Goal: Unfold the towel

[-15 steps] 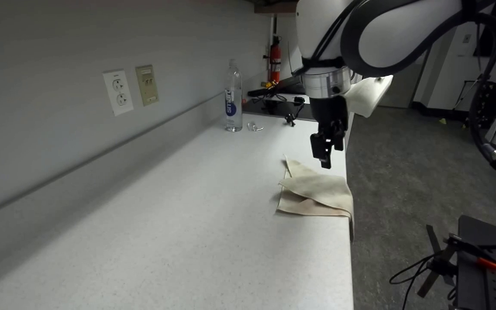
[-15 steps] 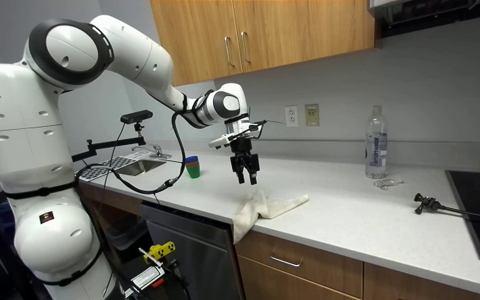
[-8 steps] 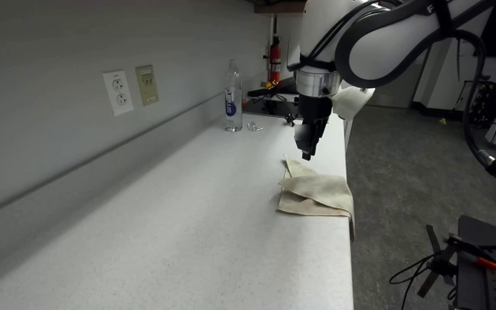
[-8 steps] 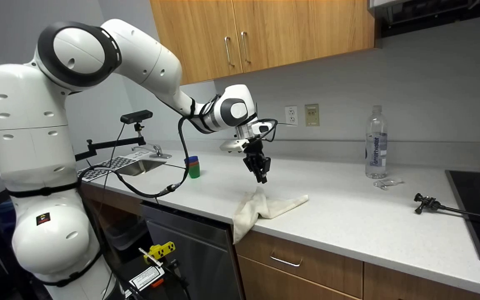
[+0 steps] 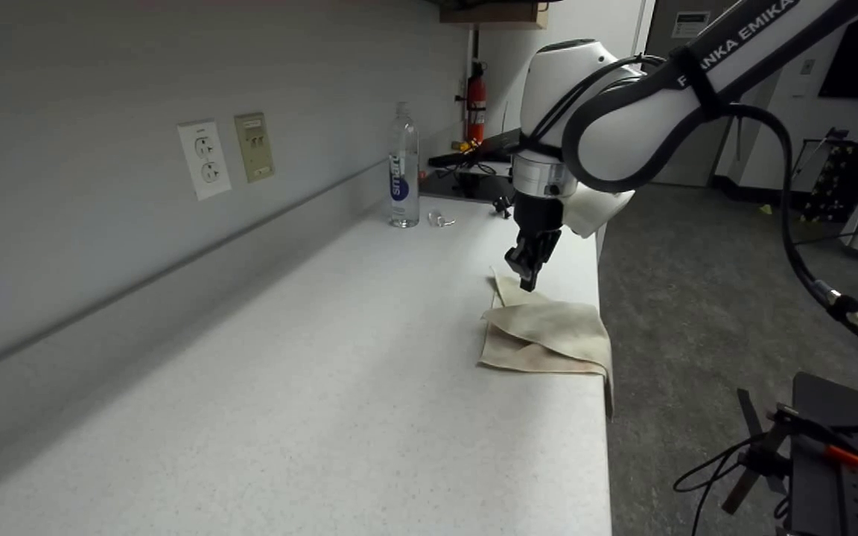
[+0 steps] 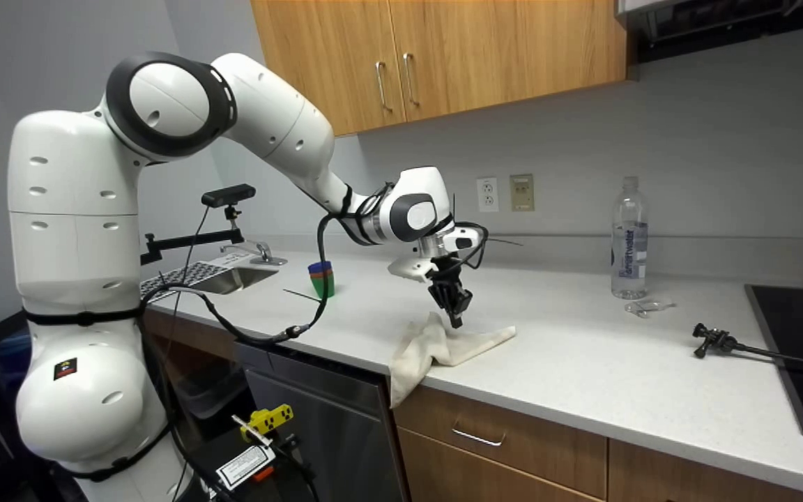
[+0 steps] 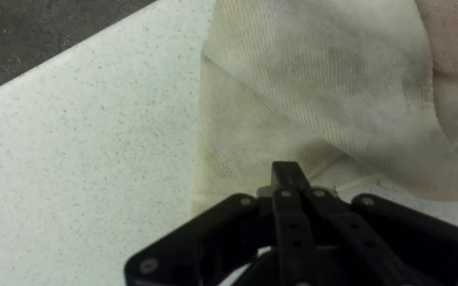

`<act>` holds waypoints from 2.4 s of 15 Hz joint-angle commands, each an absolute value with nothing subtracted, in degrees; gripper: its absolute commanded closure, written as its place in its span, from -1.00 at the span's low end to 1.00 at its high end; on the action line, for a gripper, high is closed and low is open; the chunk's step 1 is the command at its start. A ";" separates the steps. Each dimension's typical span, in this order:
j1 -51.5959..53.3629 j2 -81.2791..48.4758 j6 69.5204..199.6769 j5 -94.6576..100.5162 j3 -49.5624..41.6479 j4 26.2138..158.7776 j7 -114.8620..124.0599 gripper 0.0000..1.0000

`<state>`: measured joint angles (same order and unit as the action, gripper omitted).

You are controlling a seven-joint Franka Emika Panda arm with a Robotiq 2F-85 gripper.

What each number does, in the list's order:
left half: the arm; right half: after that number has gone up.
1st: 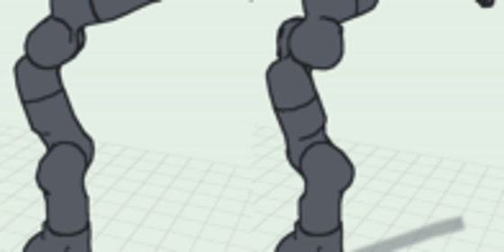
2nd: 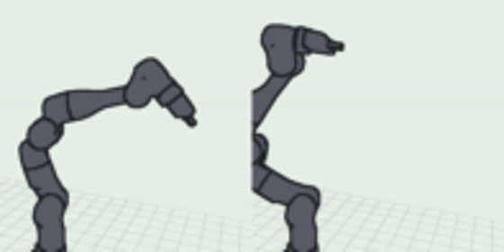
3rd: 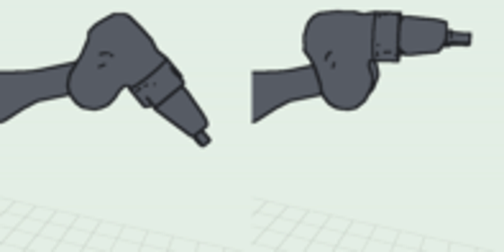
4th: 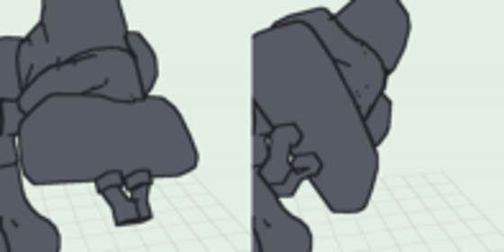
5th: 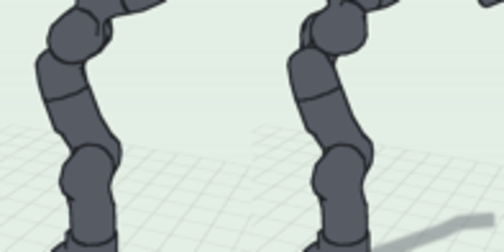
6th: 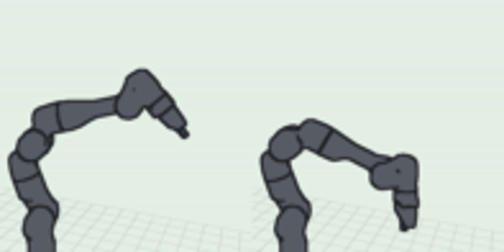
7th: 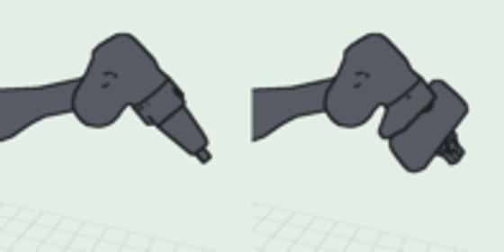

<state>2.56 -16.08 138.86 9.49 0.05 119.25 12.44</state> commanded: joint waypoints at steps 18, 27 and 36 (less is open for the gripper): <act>1.68 -31.04 140.01 2.03 -1.34 103.77 11.76 1.00; 3.44 -41.26 140.75 4.30 -3.60 87.06 13.16 1.00; 9.50 -33.20 132.08 11.70 -7.64 91.19 17.33 1.00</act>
